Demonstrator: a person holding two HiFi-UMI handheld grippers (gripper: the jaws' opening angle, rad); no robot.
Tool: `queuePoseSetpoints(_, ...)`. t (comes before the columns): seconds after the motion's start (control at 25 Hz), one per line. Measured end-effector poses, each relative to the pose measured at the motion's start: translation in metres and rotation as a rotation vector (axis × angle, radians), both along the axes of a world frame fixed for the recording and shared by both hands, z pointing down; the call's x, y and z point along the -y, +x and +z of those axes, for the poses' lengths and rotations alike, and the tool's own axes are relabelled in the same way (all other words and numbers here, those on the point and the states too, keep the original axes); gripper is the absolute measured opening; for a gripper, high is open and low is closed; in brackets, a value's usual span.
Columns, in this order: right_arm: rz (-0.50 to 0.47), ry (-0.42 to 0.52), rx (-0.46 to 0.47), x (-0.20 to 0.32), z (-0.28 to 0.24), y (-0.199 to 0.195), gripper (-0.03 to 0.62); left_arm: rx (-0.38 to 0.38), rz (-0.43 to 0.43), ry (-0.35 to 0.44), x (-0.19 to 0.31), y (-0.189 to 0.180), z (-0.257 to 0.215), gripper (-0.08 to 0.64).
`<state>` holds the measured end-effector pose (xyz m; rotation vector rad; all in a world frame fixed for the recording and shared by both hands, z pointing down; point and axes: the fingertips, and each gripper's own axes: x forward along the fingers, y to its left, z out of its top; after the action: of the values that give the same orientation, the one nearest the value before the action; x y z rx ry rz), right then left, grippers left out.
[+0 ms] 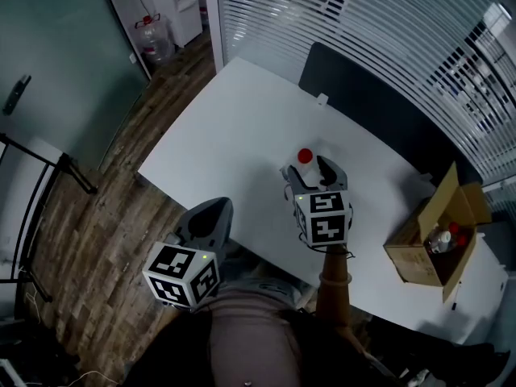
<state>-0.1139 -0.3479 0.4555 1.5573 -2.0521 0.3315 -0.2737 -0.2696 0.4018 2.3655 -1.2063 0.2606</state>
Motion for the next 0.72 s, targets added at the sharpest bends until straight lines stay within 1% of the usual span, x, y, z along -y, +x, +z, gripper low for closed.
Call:
queuePoseSetpoints(0.12,0.029,0.007,0.000,-0.010,-0.004,0.002,0.249,-0.010,0.032,0.004,-0.001,0.003,-0.003,0.009)
queuePoseSetpoints(0.32,0.091,0.059,-0.013,-0.026,-0.012,0.012,0.247,-0.023,0.102,0.009,-0.002,0.014,-0.003,0.009)
queuePoseSetpoints(0.52,0.132,0.068,0.031,-0.048,-0.018,0.018,0.247,-0.035,0.169,0.018,-0.006,0.027,-0.006,0.009)
queuePoseSetpoints(0.72,0.178,0.075,0.073,-0.068,-0.025,0.027,0.244,-0.041,0.215,0.027,-0.014,0.040,-0.009,0.009)
